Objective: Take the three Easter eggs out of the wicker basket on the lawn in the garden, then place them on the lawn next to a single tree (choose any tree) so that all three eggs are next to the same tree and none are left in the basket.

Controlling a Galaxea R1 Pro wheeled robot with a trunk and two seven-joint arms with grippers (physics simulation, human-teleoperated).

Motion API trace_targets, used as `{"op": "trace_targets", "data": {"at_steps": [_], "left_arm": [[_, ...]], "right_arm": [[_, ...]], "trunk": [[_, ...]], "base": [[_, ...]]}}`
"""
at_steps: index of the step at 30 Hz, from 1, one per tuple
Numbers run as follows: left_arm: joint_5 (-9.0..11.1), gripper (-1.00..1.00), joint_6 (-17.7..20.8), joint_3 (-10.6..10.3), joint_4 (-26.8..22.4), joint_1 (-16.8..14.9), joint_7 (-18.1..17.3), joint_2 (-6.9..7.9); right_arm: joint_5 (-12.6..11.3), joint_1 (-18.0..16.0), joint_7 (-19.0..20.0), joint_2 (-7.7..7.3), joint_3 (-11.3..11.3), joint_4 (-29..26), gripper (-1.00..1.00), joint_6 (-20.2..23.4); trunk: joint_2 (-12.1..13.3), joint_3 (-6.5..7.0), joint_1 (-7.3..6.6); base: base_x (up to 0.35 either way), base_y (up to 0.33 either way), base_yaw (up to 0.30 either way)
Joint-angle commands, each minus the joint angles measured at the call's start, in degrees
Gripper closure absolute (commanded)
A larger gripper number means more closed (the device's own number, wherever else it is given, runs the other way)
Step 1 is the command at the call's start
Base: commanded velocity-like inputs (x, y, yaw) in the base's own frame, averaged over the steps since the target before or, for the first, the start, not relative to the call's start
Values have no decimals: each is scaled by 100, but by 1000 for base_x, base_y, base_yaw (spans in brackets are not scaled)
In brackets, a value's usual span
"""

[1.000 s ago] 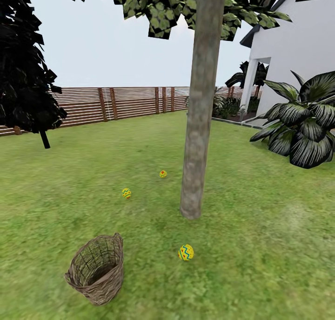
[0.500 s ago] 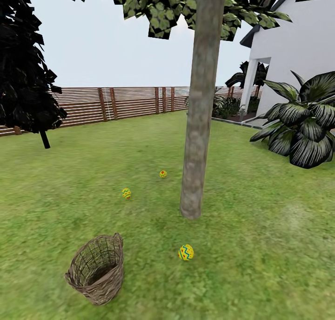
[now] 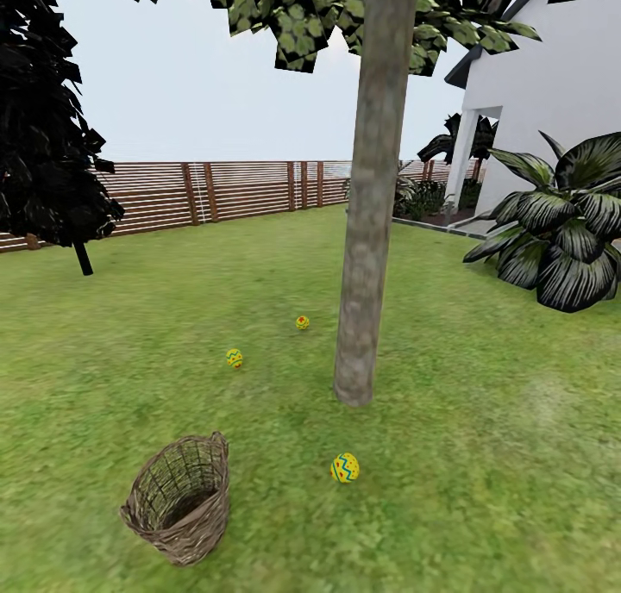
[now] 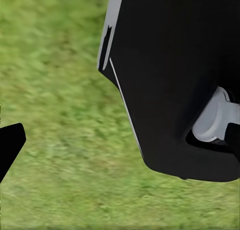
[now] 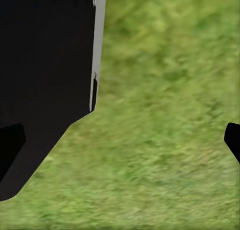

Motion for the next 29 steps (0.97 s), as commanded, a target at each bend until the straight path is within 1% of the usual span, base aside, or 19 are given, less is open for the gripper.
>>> {"op": "trace_targets", "data": {"at_steps": [1, 7, 29], "left_arm": [[28, -100, 21, 42, -2, -8, -18, 3], [24, -100, 28, 41, -5, -7, -21, 6], [34, -100, 30, 48, -20, -8, -26, -6]], "right_arm": [[-39, -9, -7, 0, 44, 13, -100, -9], [-53, -15, -8, -21, 38, 4, -100, -14], [-53, -15, -9, -14, 37, 4, -100, -14]], "trunk": [[-13, -13, 4], [-13, -13, 4], [-13, -13, 4]], "base": [[0, 0, 0], [0, 0, 0], [0, 0, 0]]}}
